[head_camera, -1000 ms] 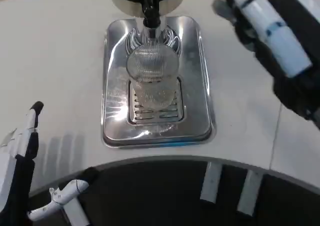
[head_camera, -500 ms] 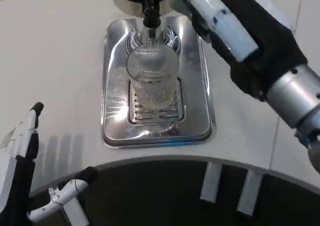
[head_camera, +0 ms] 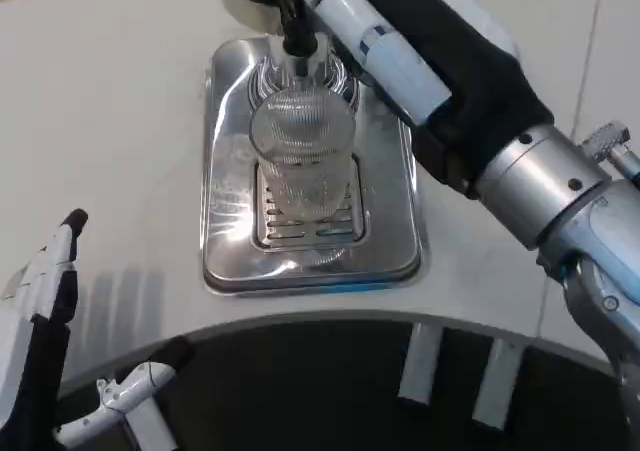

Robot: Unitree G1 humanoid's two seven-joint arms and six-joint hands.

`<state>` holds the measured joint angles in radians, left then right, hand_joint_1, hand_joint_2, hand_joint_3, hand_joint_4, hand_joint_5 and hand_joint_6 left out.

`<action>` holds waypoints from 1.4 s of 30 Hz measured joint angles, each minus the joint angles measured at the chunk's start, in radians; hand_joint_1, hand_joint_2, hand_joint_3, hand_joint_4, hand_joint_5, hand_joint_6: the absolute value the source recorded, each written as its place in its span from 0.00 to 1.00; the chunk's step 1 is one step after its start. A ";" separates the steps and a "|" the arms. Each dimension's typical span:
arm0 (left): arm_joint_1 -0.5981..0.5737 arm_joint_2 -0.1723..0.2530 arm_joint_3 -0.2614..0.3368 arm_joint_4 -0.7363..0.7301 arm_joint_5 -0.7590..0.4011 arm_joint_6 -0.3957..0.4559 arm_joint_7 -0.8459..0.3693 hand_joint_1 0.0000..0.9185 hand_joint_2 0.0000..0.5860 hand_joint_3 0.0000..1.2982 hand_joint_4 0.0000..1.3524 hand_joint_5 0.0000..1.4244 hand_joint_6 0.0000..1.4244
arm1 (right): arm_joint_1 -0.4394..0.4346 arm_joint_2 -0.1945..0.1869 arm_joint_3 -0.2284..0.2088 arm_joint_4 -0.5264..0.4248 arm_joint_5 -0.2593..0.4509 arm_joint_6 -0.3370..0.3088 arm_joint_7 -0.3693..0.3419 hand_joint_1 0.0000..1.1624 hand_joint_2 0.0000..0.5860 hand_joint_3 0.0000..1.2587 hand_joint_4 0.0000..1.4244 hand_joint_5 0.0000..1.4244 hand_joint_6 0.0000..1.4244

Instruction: Grasp the cup under the faucet to collect the drink, then remove the cup.

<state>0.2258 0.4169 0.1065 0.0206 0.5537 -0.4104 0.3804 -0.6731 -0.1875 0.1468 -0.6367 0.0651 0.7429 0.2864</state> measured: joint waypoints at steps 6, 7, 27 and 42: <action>0.001 -0.001 0.000 0.004 -0.001 -0.003 0.000 0.18 0.13 0.00 0.00 0.03 0.04 | -0.004 -0.014 0.012 -0.003 0.001 0.008 0.000 0.00 0.95 0.00 0.00 0.00 0.00; 0.001 -0.001 0.000 0.004 -0.001 -0.003 0.000 0.18 0.13 0.00 0.00 0.04 0.04 | -0.007 -0.018 0.014 -0.003 0.002 0.011 0.000 0.00 0.95 0.00 0.00 0.00 0.00; -0.003 -0.003 0.001 0.017 -0.007 -0.008 0.000 0.16 0.12 0.00 0.00 0.05 0.05 | -0.231 -0.297 0.264 0.008 -0.206 0.038 0.156 0.00 0.97 0.00 0.00 0.00 0.00; -0.071 -0.003 -0.012 0.055 -0.031 -0.012 -0.022 0.08 0.06 0.00 0.00 0.07 0.07 | -0.258 -0.367 0.408 0.000 -0.533 -0.043 0.277 0.00 0.99 0.00 0.00 0.00 0.00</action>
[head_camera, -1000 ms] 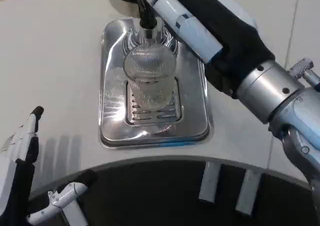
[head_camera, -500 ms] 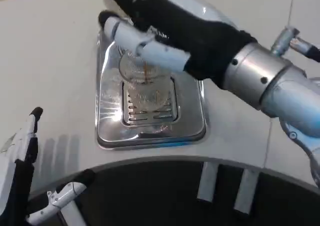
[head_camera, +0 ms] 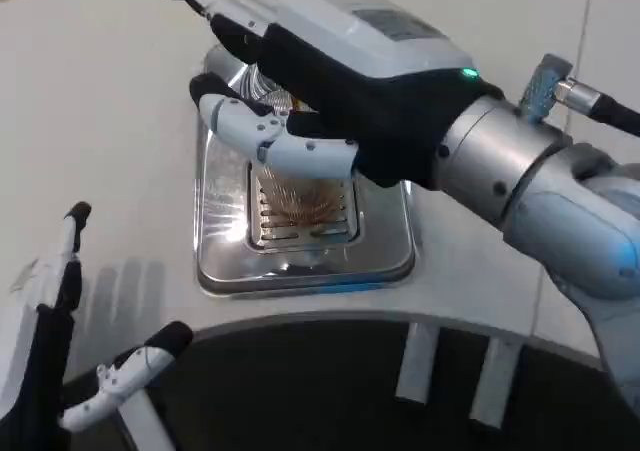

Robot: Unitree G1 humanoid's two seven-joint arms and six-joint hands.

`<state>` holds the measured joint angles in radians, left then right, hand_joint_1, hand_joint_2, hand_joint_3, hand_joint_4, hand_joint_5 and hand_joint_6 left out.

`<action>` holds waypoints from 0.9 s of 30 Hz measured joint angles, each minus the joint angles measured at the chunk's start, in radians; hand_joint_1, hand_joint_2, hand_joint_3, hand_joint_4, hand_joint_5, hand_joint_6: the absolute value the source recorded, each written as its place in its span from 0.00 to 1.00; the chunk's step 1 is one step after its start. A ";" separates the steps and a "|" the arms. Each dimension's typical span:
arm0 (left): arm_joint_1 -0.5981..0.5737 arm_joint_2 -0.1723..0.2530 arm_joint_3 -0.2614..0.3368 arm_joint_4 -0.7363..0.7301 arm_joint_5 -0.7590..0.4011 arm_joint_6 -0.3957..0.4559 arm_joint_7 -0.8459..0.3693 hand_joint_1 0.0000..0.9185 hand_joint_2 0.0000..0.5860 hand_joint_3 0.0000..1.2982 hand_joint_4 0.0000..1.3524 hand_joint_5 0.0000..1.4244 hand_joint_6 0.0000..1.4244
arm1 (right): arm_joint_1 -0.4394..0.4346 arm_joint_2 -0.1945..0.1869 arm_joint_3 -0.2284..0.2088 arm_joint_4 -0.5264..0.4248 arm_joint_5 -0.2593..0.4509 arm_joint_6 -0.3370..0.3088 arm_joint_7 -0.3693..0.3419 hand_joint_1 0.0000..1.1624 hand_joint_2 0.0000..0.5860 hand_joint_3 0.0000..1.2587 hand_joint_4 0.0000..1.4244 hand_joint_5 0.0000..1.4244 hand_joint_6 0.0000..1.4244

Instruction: Grasp the cup under the faucet to collect the drink, then remove the cup.

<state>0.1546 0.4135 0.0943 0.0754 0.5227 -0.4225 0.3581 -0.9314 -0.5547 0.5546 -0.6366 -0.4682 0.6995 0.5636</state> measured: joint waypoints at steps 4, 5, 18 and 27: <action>-0.043 0.000 -0.020 0.023 -0.002 -0.002 -0.011 0.08 0.06 0.00 0.00 0.07 0.07 | 0.010 -0.002 -0.004 -0.001 -0.045 -0.028 0.033 0.00 0.99 0.00 0.00 0.00 0.00; -0.055 0.000 -0.028 0.030 -0.002 -0.002 -0.014 0.09 0.05 0.00 0.00 0.07 0.07 | 0.013 -0.002 -0.009 -0.001 -0.050 -0.034 0.043 0.00 0.99 0.00 0.00 0.00 0.00; -0.190 -0.033 -0.078 0.088 0.004 0.029 -0.015 0.14 0.05 0.00 0.00 0.03 0.04 | 0.016 0.036 -0.044 0.017 -0.097 -0.067 0.121 0.00 0.99 0.00 0.00 0.00 0.00; -0.259 -0.043 -0.119 0.146 0.020 0.036 -0.015 0.18 0.06 0.00 0.00 0.03 0.04 | 0.014 0.077 -0.043 0.046 -0.142 -0.084 0.148 0.00 0.99 0.00 0.00 0.00 0.00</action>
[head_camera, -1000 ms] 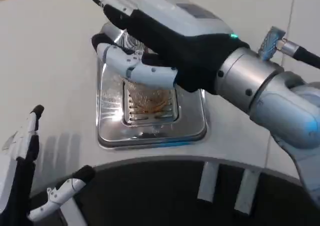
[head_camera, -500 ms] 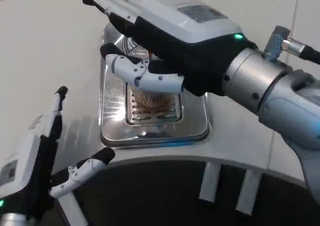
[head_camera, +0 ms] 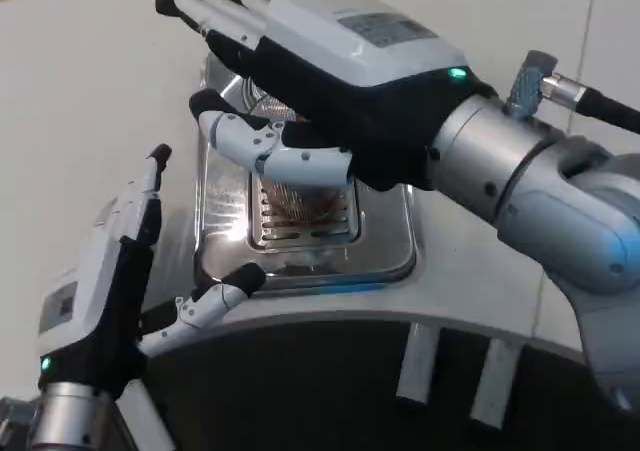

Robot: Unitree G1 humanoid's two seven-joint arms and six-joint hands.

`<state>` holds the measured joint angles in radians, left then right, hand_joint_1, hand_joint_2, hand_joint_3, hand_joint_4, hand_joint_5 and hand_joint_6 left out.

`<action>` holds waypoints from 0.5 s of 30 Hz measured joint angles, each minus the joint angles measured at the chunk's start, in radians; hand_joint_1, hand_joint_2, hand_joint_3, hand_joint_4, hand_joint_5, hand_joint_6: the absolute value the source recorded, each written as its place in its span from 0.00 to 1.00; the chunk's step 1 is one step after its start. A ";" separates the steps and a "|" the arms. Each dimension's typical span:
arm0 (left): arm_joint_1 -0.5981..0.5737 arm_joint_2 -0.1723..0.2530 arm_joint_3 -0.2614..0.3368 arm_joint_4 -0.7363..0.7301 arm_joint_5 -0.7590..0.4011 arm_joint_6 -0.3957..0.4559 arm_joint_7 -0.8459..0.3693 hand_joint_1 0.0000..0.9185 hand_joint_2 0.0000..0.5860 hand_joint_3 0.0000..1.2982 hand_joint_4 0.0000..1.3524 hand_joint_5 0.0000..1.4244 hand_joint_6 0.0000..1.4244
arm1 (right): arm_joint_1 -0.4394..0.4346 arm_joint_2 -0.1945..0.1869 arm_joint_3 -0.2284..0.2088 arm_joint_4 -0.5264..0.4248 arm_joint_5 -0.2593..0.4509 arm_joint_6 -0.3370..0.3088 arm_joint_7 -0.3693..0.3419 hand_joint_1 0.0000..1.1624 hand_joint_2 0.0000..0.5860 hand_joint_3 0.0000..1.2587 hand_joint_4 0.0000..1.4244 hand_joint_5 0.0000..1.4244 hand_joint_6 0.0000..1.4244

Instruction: Grasp the cup under the faucet to collect the drink, then remove the cup.

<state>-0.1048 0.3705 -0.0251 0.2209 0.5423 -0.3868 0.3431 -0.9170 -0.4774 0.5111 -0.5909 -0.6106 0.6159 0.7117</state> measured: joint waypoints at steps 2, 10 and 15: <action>-0.019 -0.006 -0.008 0.024 0.002 0.000 0.000 0.18 0.06 0.00 0.00 0.03 0.04 | 0.001 0.007 -0.001 0.001 -0.012 -0.001 0.006 0.00 0.99 0.00 0.00 0.00 0.00; -0.075 -0.020 -0.031 0.090 0.005 -0.005 0.004 0.22 0.08 0.00 0.00 0.03 0.04 | 0.008 0.033 -0.007 0.002 -0.039 -0.003 0.025 0.00 0.99 0.00 0.00 0.00 0.00; -0.109 -0.029 -0.036 0.131 0.005 -0.008 0.014 0.24 0.08 0.00 0.00 0.03 0.04 | 0.013 0.040 -0.016 0.003 -0.053 -0.009 0.037 0.00 0.99 0.00 0.00 0.00 0.00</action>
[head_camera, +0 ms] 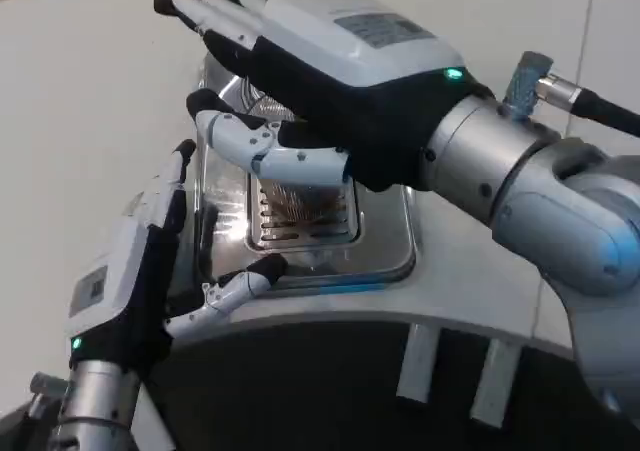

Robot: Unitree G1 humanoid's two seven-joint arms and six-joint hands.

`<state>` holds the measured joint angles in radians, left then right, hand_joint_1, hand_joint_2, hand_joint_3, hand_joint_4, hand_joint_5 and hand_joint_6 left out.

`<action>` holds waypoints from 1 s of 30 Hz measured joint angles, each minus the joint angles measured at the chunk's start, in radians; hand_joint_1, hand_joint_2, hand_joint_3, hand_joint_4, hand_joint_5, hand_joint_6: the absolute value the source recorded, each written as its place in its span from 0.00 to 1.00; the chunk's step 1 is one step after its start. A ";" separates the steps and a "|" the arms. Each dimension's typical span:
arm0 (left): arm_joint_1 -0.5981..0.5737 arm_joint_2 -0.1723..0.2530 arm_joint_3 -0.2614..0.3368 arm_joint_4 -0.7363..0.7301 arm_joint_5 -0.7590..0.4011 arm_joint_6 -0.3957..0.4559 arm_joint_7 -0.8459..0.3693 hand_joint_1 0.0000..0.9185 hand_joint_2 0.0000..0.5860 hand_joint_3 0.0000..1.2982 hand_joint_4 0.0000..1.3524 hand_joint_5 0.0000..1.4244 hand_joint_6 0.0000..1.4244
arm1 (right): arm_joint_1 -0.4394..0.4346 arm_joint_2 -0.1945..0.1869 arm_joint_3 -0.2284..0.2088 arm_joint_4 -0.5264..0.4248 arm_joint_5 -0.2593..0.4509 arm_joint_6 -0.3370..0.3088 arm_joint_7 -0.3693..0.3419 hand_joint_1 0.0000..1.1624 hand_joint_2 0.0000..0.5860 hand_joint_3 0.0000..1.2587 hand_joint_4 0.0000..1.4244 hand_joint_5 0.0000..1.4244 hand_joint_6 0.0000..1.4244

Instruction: Grasp the cup under the faucet to collect the drink, then remove the cup.

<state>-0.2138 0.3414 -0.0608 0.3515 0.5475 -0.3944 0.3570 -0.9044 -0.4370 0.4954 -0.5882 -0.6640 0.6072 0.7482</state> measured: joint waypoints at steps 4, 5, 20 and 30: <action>-0.025 -0.002 -0.001 0.025 0.000 -0.001 0.006 0.24 0.08 0.00 0.00 0.03 0.04 | 0.014 0.005 -0.014 0.000 -0.001 -0.010 0.000 0.00 1.00 0.00 0.00 0.00 0.00; -0.029 -0.002 -0.002 0.030 -0.001 -0.003 0.007 0.25 0.08 0.00 0.00 0.03 0.04 | 0.017 0.007 -0.019 -0.001 -0.001 -0.012 0.000 0.00 1.00 0.00 0.00 0.00 0.00; -0.054 -0.001 -0.013 0.073 -0.001 -0.038 0.010 0.23 0.06 0.00 0.00 0.04 0.04 | 0.351 0.134 -0.256 -0.170 -0.053 -0.014 -0.295 0.00 1.00 0.00 0.00 0.00 0.00; -0.085 -0.001 -0.026 0.096 -0.001 -0.048 0.010 0.19 0.05 0.00 0.00 0.04 0.04 | 0.507 0.078 -0.347 -0.331 -0.179 -0.036 -0.281 0.00 1.00 0.00 0.00 0.00 0.00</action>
<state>-0.2986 0.3406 -0.0873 0.4479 0.5466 -0.4428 0.3673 -0.3976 -0.3593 0.1479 -0.9191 -0.8431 0.5713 0.4674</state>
